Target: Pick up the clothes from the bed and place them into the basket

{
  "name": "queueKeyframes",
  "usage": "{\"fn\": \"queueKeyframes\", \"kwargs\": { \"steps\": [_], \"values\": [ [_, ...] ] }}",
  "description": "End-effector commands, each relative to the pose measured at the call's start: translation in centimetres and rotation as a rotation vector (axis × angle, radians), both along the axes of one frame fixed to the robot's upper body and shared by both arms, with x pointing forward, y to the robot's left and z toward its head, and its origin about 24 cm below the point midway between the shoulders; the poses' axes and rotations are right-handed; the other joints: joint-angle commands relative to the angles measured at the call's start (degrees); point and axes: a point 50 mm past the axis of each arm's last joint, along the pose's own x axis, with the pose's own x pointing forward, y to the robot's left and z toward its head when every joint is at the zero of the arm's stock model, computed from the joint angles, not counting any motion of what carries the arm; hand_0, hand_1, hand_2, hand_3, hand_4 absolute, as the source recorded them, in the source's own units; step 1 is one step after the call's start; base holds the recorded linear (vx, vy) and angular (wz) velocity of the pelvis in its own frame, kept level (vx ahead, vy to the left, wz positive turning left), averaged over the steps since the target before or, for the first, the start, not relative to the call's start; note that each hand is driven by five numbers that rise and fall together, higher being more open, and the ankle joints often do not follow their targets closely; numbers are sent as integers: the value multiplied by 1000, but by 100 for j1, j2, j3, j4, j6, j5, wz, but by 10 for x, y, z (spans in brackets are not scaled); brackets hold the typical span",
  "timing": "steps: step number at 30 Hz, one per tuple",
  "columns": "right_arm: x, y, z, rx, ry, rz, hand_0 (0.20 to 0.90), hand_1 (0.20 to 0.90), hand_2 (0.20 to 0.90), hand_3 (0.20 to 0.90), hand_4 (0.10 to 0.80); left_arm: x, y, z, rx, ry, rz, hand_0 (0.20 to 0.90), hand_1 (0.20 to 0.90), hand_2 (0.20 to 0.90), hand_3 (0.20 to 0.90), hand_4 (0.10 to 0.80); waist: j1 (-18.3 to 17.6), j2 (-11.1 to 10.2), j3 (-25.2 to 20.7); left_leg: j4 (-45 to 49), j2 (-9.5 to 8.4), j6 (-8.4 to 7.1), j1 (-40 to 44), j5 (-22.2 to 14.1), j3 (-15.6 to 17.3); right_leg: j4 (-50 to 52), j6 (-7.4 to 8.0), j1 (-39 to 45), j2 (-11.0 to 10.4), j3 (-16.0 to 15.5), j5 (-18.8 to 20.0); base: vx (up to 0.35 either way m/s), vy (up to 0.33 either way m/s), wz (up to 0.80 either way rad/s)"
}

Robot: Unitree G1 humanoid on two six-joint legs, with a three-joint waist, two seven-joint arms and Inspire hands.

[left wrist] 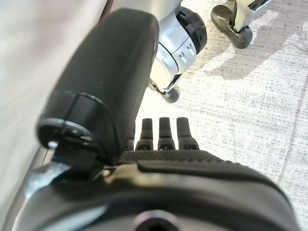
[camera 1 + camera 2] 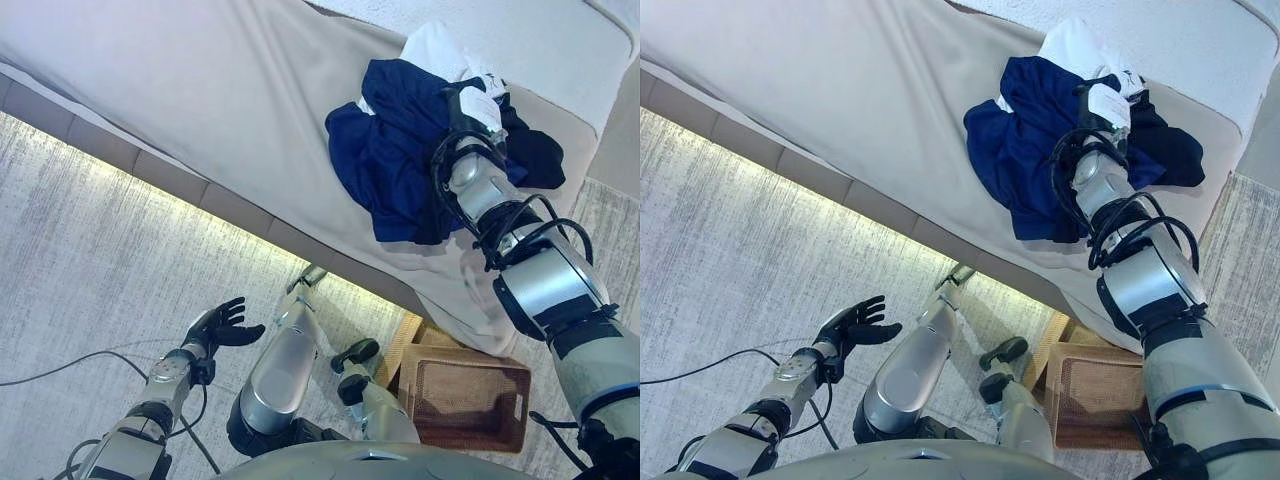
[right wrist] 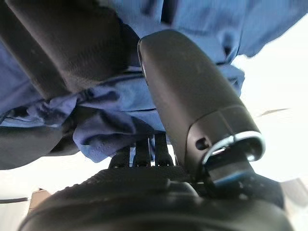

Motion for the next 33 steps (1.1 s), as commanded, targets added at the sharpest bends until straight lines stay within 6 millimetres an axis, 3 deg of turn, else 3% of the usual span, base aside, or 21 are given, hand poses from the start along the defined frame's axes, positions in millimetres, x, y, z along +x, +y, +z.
{"fn": "queueKeyframes", "kwargs": {
  "steps": [1, 7, 13, 23, 27, 28, 29, 30, 33],
  "values": [
    [2, 20, 72, -11, -295, 100, 300, 300, 300, 200, 100, -34, 10, -13, 15, 75, -1, 900, 900, 900, 900, 800, 115, 201, 45, -653, 179, 480, 777, -496, 519, 1247, -74, 135, -223, 77, -370, 35, -11, 0],
    [-28, 49, 134, 359, -727, 302, 300, 300, 300, 200, 100, -49, 14, -19, 30, 98, 46, 900, 900, 900, 900, 800, -116, 114, -3, -681, 255, 474, 1050, -628, 597, 1260, -51, 243, -182, 322, -344, 32, -14, -7],
    [-76, 47, 178, 529, -1122, 424, 300, 300, 300, 200, 100, -70, 15, -28, 46, 156, 63, 900, 900, 900, 900, 800, -333, 60, -390, -806, 253, 517, 1486, -772, 689, 1120, -25, 522, -141, 537, -309, 88, -18, -12],
    [-115, 23, 190, 420, -1350, 317, 300, 300, 300, 200, 100, -110, 12, -45, 100, 328, 58, 900, 900, 900, 900, 800, -605, 35, -1384, -1063, 86, 605, 2194, -745, 716, 645, 20, 1164, -73, 629, -83, 91, -7, -13],
    [-111, 16, 186, 397, -1241, 313, 300, 300, 300, 200, 100, -118, 14, -48, 124, 392, 52, 900, 900, 900, 900, 800, -732, 17, -1706, -1153, 53, 597, 2412, -749, 763, 520, 85, 1338, -45, 685, -2, 77, -24, -3],
    [-94, 14, 171, 394, -1006, 330, 300, 300, 300, 200, 100, -118, 17, -48, 128, 414, 48, 900, 900, 900, 900, 800, -800, 18, -1814, -1168, 46, 575, 2495, -755, 819, 485, 109, 1389, -42, 715, 10, 67, -4, -11],
    [-83, 14, 158, 409, -837, 362, 493, 493, 493, 425, 325, -119, 19, -48, 130, 421, 51, 900, 900, 900, 900, 800, -835, 12, -1846, -1175, 59, 561, 2536, -749, 857, 445, 100, 1423, -22, 734, -11, 56, -17, -12],
    [-70, 17, 135, 407, -625, 404, 900, 900, 900, 900, 800, -119, 22, -47, 132, 426, 59, 900, 900, 900, 900, 800, -877, -10, -1870, -1178, 82, 550, 2566, -734, 908, 409, 84, 1457, 3, 757, -51, 21, -40, -15],
    [-55, 18, 85, 300, -288, 474, 900, 900, 900, 900, 800, -120, 28, -45, 133, 435, 75, 900, 900, 900, 900, 800, -954, -93, -1875, -1198, 167, 529, 2665, -688, 999, 322, 35, 1575, 110, 771, -166, 44, -47, -17]
  ]
}}
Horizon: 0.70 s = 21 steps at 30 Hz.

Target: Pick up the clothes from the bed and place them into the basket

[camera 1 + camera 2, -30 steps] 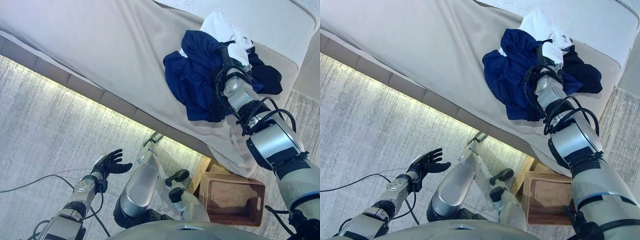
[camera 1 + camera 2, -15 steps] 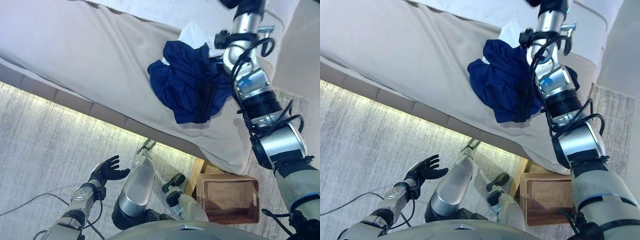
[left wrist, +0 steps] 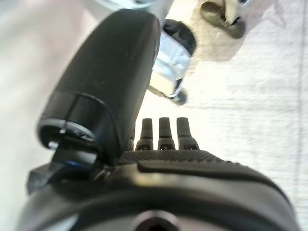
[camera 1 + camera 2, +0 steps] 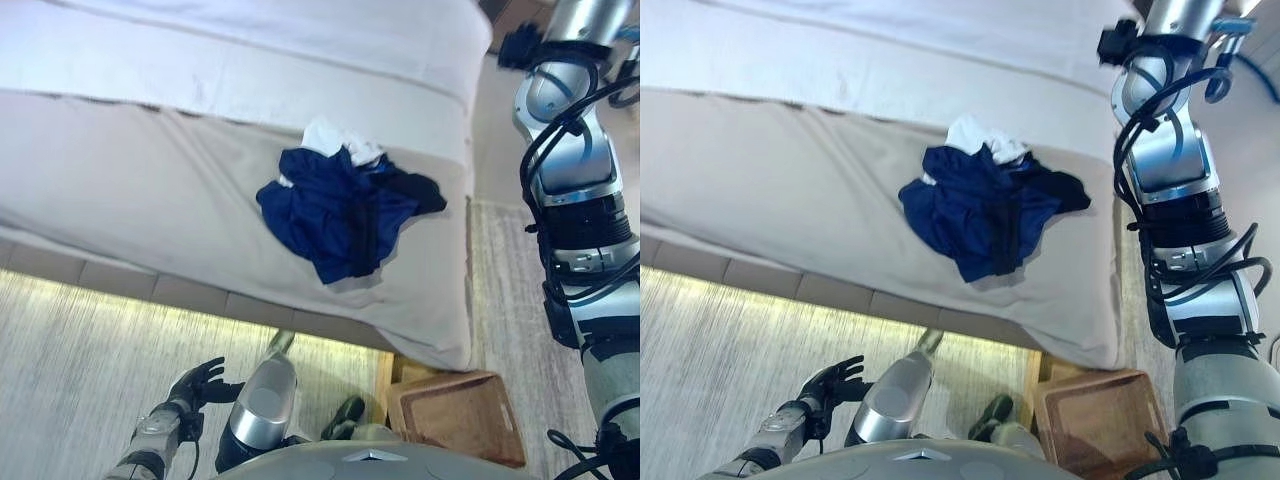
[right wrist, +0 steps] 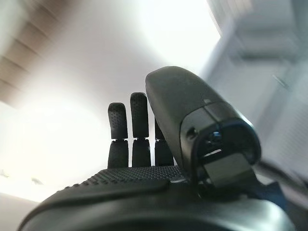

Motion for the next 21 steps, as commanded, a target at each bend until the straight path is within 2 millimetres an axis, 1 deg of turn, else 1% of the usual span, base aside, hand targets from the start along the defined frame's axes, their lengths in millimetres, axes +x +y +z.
{"fn": "queueKeyframes", "kwargs": {
  "steps": [1, 4, 6, 7, 8, 9, 11, 13, 14, 15, 17, 18, 21],
  "values": [
    [12, -3, -45, -246, 303, 123, 900, 900, 900, 900, 800, -29, 7, -6, 15, 118, -41, 900, 900, 900, 900, 800, 26, 98, -536, -1360, 169, 206, 1113, -88, 225, 451, 17, 311, 242, 35, -199, 97, -26, -23],
    [24, 4, -74, -343, 439, 140, 900, 900, 900, 900, 800, -29, 2, -8, 10, 131, -70, 900, 900, 900, 900, 800, 135, 71, -467, -1293, 224, 148, 1090, -54, 215, 404, -50, 464, 314, -54, -386, 57, 23, -7],
    [33, 11, -84, -407, 468, 97, 900, 900, 900, 900, 800, -18, 0, -6, 10, 114, -103, 900, 900, 900, 900, 800, 300, 64, -313, -1104, 253, 102, 872, -36, 139, 424, -136, 438, 347, -159, -554, -62, 12, 2],
    [36, 15, -83, -449, 451, 55, 900, 900, 900, 900, 800, -10, 1, -4, 9, 96, -119, 900, 900, 900, 900, 800, 390, 59, -207, -1021, 261, 81, 720, -25, 92, 442, -160, 381, 360, -204, -604, -155, -80, 22],
    [41, 20, -78, -512, 411, -6, 900, 900, 900, 900, 800, 2, 2, 1, 9, 67, -131, 900, 900, 900, 900, 800, 509, 35, -51, -979, 299, 25, 597, -113, 39, 480, -169, 324, 397, -177, -737, -291, -126, 34],
    [46, 26, -67, -571, 357, -72, 900, 900, 900, 900, 800, 17, 3, 6, 9, 25, -146, 900, 900, 900, 900, 800, 626, 45, 169, -910, 303, 16, 379, -88, -16, 529, -198, 192, 393, -241, -751, -360, -148, 35],
    [51, 31, -45, -685, 287, -203, 900, 900, 900, 900, 800, 39, 3, 15, 5, -42, -152, 900, 900, 900, 900, 800, 825, 62, 516, -844, 300, 4, 35, -4, -122, 565, -236, -25, 400, -365, -717, -375, -83, 27],
    [55, 35, -35, -723, 271, -270, 900, 900, 900, 900, 800, 49, 3, 20, 6, -79, -146, 900, 900, 900, 900, 800, 989, 60, 751, -790, 277, 10, -209, 46, -207, 606, -262, -171, 385, -515, -684, -236, -27, 24],
    [56, 36, -32, -714, 277, -287, 900, 900, 900, 900, 800, 51, 3, 21, 5, -92, -137, 900, 900, 900, 900, 800, 1075, 71, 870, -760, 262, 12, -312, 73, -257, 654, -281, -231, 368, -609, -674, -116, 27, 24],
    [58, 34, -34, -713, 294, -298, 900, 900, 900, 900, 800, 49, 4, 21, 7, -93, -130, 900, 900, 900, 900, 800, 1145, 85, 944, -746, 245, 16, -362, 91, -297, 710, -300, -262, 346, -684, -676, -44, 42, 22],
    [60, 32, -38, -709, 320, -316, 900, 900, 900, 900, 800, 47, 5, 21, 9, -93, -121, 900, 900, 900, 900, 800, 1215, 105, 1018, -742, 217, 22, -423, 120, -343, 758, -307, -287, 322, -747, -676, -5, 59, 27],
    [63, 28, -45, -706, 367, -334, 900, 900, 900, 900, 800, 45, 6, 20, 9, -97, -108, 900, 900, 900, 900, 800, 1297, 130, 1100, -763, 189, 22, -504, 171, -388, 784, -307, -322, 300, -804, -673, -12, 72, 34],
    [66, 24, -51, -688, 423, -343, 900, 900, 900, 900, 800, 45, 7, 21, 0, -103, -91, 900, 900, 900, 900, 800, 1346, 151, 1148, -793, 167, 24, -569, 212, -410, 815, -306, -355, 283, -846, -674, -7, 83, 32]
  ]
}}
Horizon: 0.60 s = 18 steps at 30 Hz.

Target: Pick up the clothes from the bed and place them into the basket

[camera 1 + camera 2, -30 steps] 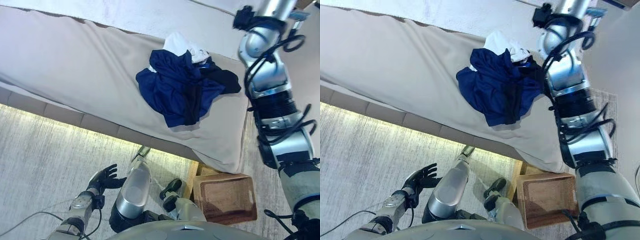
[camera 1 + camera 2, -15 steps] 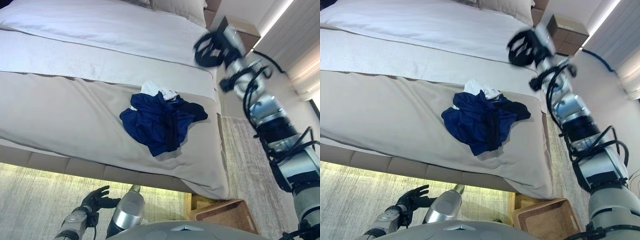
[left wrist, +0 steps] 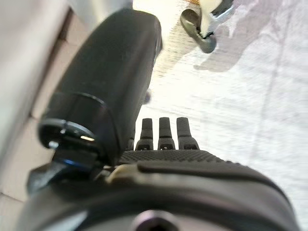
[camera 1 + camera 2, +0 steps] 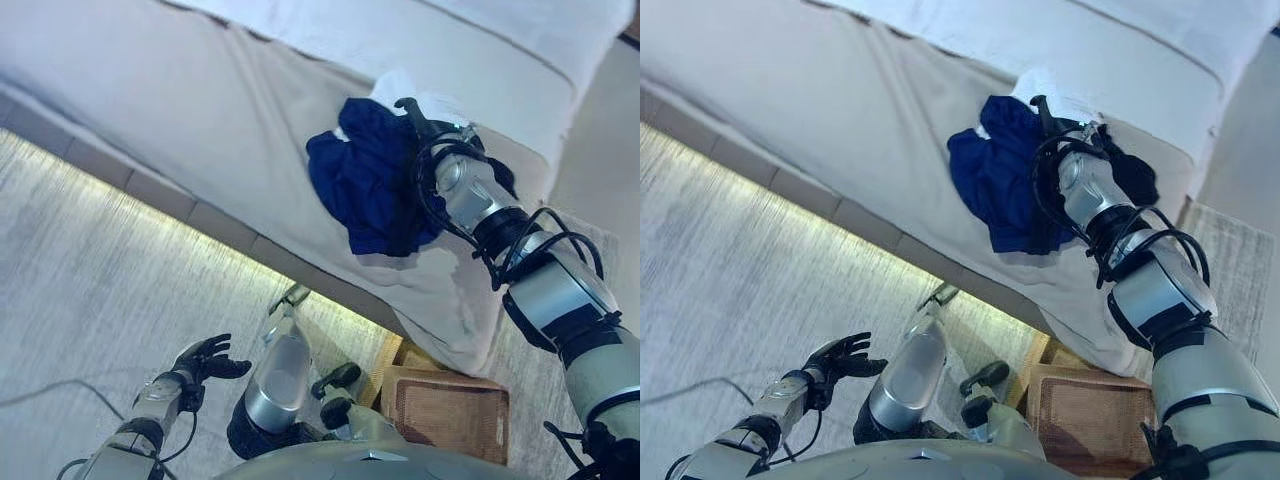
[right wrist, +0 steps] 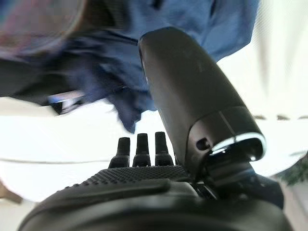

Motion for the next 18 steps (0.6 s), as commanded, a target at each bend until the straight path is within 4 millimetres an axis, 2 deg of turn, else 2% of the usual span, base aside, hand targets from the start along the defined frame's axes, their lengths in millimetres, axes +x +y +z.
{"fn": "queueKeyframes", "kwargs": {
  "steps": [1, 6, 10, 12, 15, 17, 18],
  "values": [
    [6, 13, 58, -37, -180, -10, 900, 900, 900, 900, 800, -8, 11, 2, 8, -17, 12, 900, 900, 900, 900, 800, 22, -44, -14, -459, -199, 566, 237, -302, 445, 1020, -162, 139, -261, -35, -450, -1, 86, 29],
    [8, -8, 34, -108, 6, -141, 900, 900, 900, 900, 800, 0, 5, 4, -30, -60, 0, 900, 900, 900, 900, 800, 129, 48, 69, -559, -238, 570, 119, -200, 391, 1088, -110, 7, -365, -135, -426, -2, 84, 14],
    [2, -28, 11, -191, 320, -283, 900, 900, 900, 900, 800, 11, 0, 10, -54, -110, -14, 900, 900, 900, 900, 800, 221, 42, 149, -662, -188, 546, 30, -128, 445, 970, -38, -21, -399, -238, -332, -18, 20, 6],
    [3, -28, 3, -175, 348, -250, 300, 300, 300, 200, 100, 18, 1, 15, -55, -127, -19, 900, 900, 900, 900, 800, 257, 7, 166, -739, -152, 537, 35, -92, 457, 898, 8, 0, -383, -292, -294, 0, 0, 0],
    [7, -14, 14, -86, 177, -169, 300, 300, 300, 200, 100, 19, 3, 17, -44, -128, -29, 900, 900, 900, 900, 800, 267, -39, 143, -737, -118, 516, 81, -124, 481, 885, 27, 44, -376, -287, -239, 46, -25, -3],
    [11, 0, 42, -3, -68, -94, 300, 300, 300, 200, 100, 16, 3, 15, -35, -118, -25, 900, 900, 900, 900, 800, 221, -73, 106, -763, -88, 507, 142, -149, 516, 881, 50, 62, -366, -231, -188, 61, -16, -2],
    [9, 9, 64, 56, -223, -69, 300, 300, 300, 200, 100, 12, 3, 13, -34, -112, -11, 900, 900, 900, 900, 800, 168, -95, 89, -773, -65, 501, 182, -163, 551, 883, 72, 74, -360, -177, -147, 38, 7, -4]
  ]
}}
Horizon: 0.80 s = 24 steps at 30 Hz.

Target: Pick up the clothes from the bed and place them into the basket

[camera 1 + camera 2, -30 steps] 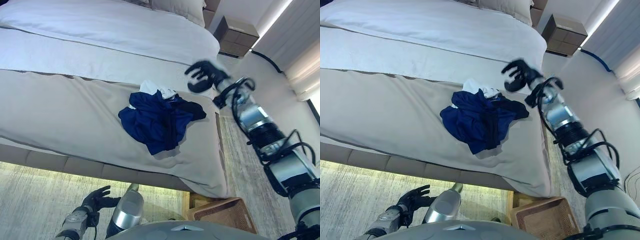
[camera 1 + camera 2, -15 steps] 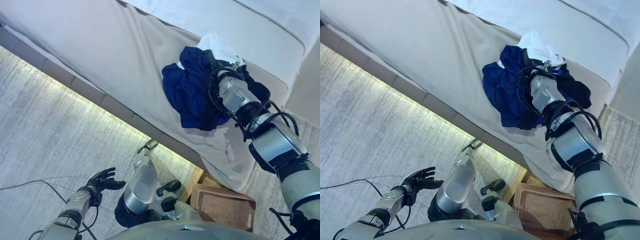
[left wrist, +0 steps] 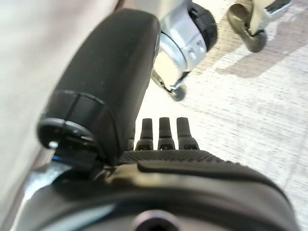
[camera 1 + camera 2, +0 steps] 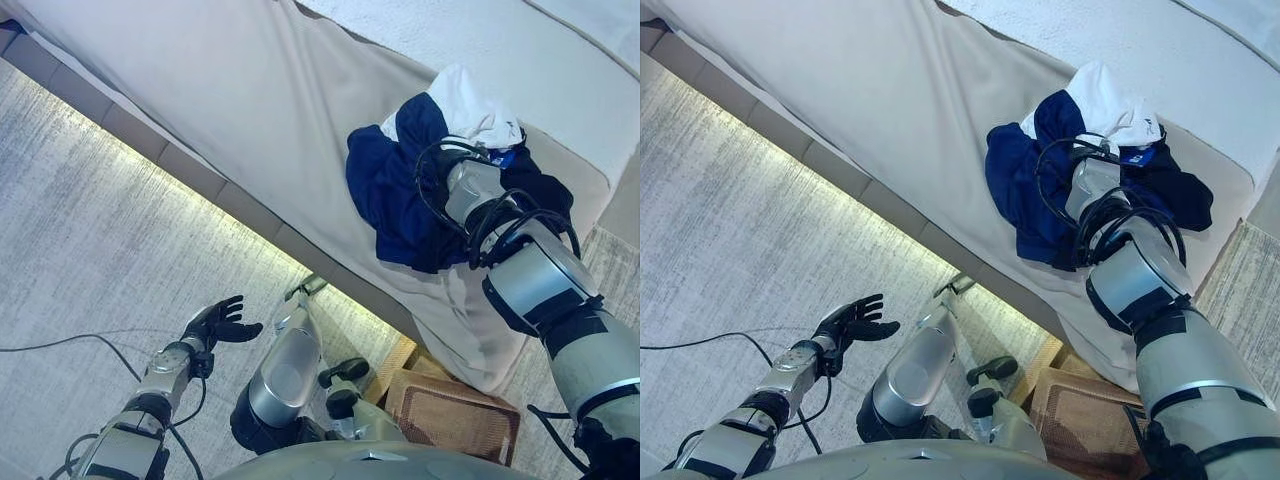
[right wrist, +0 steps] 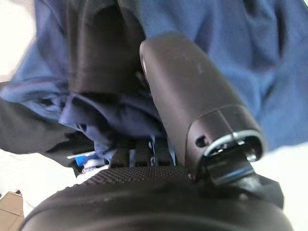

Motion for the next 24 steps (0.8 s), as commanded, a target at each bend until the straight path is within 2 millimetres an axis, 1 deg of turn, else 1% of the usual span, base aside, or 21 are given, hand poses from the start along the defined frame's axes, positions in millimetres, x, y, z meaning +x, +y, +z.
{"fn": "queueKeyframes", "kwargs": {
  "steps": [1, 2, 3, 4, 5, 6, 7, 8, 9, 10, 11, 13, 14, 15, 16, 18, 19, 21, 22, 23, 24],
  "values": [
    [1, 50, 117, 92, -726, 206, 300, 300, 300, 200, 100, -44, 18, -18, 27, 104, 50, 900, 900, 900, 900, 800, -89, -102, -16, -868, 182, 523, 530, -184, 713, 902, 52, 223, -215, 129, -98, 26, 18, -8],
    [-4, 55, 128, 124, -807, 223, 300, 300, 300, 200, 100, -48, 18, -20, 26, 108, 61, 900, 900, 900, 900, 800, -125, -118, -32, -878, 198, 526, 568, -204, 745, 908, 56, 228, -217, 165, -86, 24, 33, -15],
    [-17, 64, 153, 185, -997, 282, 300, 300, 300, 200, 100, -55, 18, -24, 24, 117, 81, 900, 900, 900, 900, 800, -220, -142, -75, -889, 215, 536, 638, -246, 796, 920, 72, 237, -219, 238, -62, 32, 29, -25],
    [-26, 65, 164, 218, -1092, 311, 300, 300, 300, 200, 100, -61, 19, -26, 24, 124, 91, 900, 900, 900, 900, 800, -276, -162, -113, -904, 222, 550, 702, -284, 836, 929, 84, 242, -221, 300, -50, 70, 46, -25],
    [-44, 65, 185, 264, -1245, 359, 300, 300, 300, 200, 100, -69, 20, -30, 21, 140, 111, 900, 900, 900, 900, 800, -401, -169, -199, -926, 227, 576, 821, -346, 896, 943, 110, 254, -230, 411, -24, 70, 39, -23],
    [-48, 64, 187, 271, -1271, 368, 300, 300, 300, 200, 100, -72, 21, -30, 23, 146, 115, 900, 900, 900, 900, 800, -408, -178, -226, -934, 228, 585, 863, -362, 917, 943, 116, 268, -233, 442, -21, 105, 51, -21],
    [-64, 61, 200, 299, -1399, 403, 300, 300, 300, 200, 100, -80, 23, -33, 24, 165, 126, 900, 900, 900, 900, 800, -509, -174, -340, -957, 226, 612, 994, -410, 965, 928, 124, 314, -239, 534, -18, 103, 33, -30],
    [-75, 58, 208, 305, -1477, 420, 300, 300, 300, 200, 100, -86, 24, -35, 29, 182, 130, 900, 900, 900, 900, 800, -574, -168, -441, -969, 226, 633, 1088, -444, 1008, 912, 130, 364, -249, 591, -9, 161, 27, -28],
    [-88, 52, 217, 311, -1541, 425, 300, 300, 300, 200, 100, -95, 26, -38, 39, 210, 138, 900, 900, 900, 900, 800, -657, -178, -607, -996, 217, 655, 1228, -491, 1051, 869, 148, 445, -246, 666, 12, 151, -1, -24],
    [-94, 47, 220, 312, -1575, 419, 300, 300, 300, 200, 100, -99, 27, -39, 48, 226, 136, 900, 900, 900, 900, 800, -698, -190, -708, -1009, 207, 668, 1303, -518, 1070, 838, 159, 495, -241, 703, 28, 142, -8, -17],
    [-97, 44, 222, 312, -1591, 418, 300, 300, 300, 200, 100, -103, 28, -40, 52, 237, 138, 900, 900, 900, 900, 800, -728, -197, -776, -1015, 197, 676, 1352, -536, 1078, 824, 164, 523, -239, 725, 36, 147, -20, -23],
    [-112, 27, 229, 319, -1665, 381, 300, 300, 300, 200, 100, -117, 30, -45, 84, 299, 140, 900, 900, 900, 900, 800, -900, -238, -1153, -1027, 138, 721, 1621, -641, 1132, 743, 195, 691, -215, 886, 64, 193, -27, -31],
    [-114, 25, 229, 319, -1679, 375, 300, 300, 300, 200, 100, -119, 30, -46, 90, 306, 138, 900, 900, 900, 900, 800, -922, -243, -1200, -1027, 129, 726, 1653, -653, 1137, 732, 199, 713, -208, 909, 65, 195, -60, -31],
    [-120, 15, 232, 330, -1724, 346, 300, 300, 300, 200, 100, -124, 29, -48, 105, 334, 133, 900, 900, 900, 900, 800, -1031, -244, -1394, -1039, 98, 756, 1812, -711, 1159, 725, 208, 789, -191, 1001, 58, 79, -7, -25],
    [-123, 10, 233, 329, -1739, 324, 300, 300, 300, 200, 100, -126, 28, -50, 112, 350, 128, 900, 900, 900, 900, 800, -1088, -222, -1495, -996, 31, 809, 1816, -615, 1176, 713, 187, 784, -227, 962, 186, 88, -9, -21],
    [-125, 3, 234, 338, -1773, 298, 300, 300, 300, 200, 100, -128, 27, -51, 118, 363, 121, 900, 900, 900, 900, 800, -1163, -205, -1624, -1006, 9, 823, 1915, -642, 1183, 720, 197, 827, -231, 1016, 192, 61, -13, -10],
    [-128, -5, 237, 364, -1789, 267, 300, 300, 300, 200, 100, -128, 26, -52, 123, 376, 115, 900, 900, 900, 900, 800, -1247, -175, -1765, -1044, -15, 832, 2036, -666, 1196, 721, 224, 887, -242, 1067, 211, 76, -55, -16],
    [-125, -12, 237, 408, -1750, 247, 300, 300, 300, 200, 100, -126, 25, -52, 126, 383, 106, 900, 900, 900, 900, 800, -1304, -145, -1844, -1090, -29, 830, 2131, -672, 1214, 698, 246, 943, -253, 1093, 239, 47, -58, -23],
    [-120, -17, 234, 444, -1677, 245, 300, 300, 300, 200, 100, -123, 25, -51, 126, 391, 98, 900, 900, 900, 900, 800, -1372, -114, -1932, -1139, -43, 820, 2212, -672, 1248, 666, 279, 979, -262, 1120, 288, 24, -47, -20],
    [-118, -18, 233, 438, -1648, 248, 300, 300, 300, 200, 100, -122, 25, -51, 127, 392, 96, 900, 900, 900, 900, 800, -1384, -106, -1943, -1156, -47, 817, 2233, -667, 1256, 658, 288, 986, -261, 1127, 303, 14, -60, -18],
    [-108, -20, 225, 438, -1501, 258, 300, 300, 300, 200, 100, -119, 26, -50, 129, 398, 88, 900, 900, 900, 900, 800, -1421, -99, -1983, -1172, -55, 807, 2258, -660, 1275, 635, 298, 994, -264, 1136, 329, -10, -58, -14]
  ]
}}
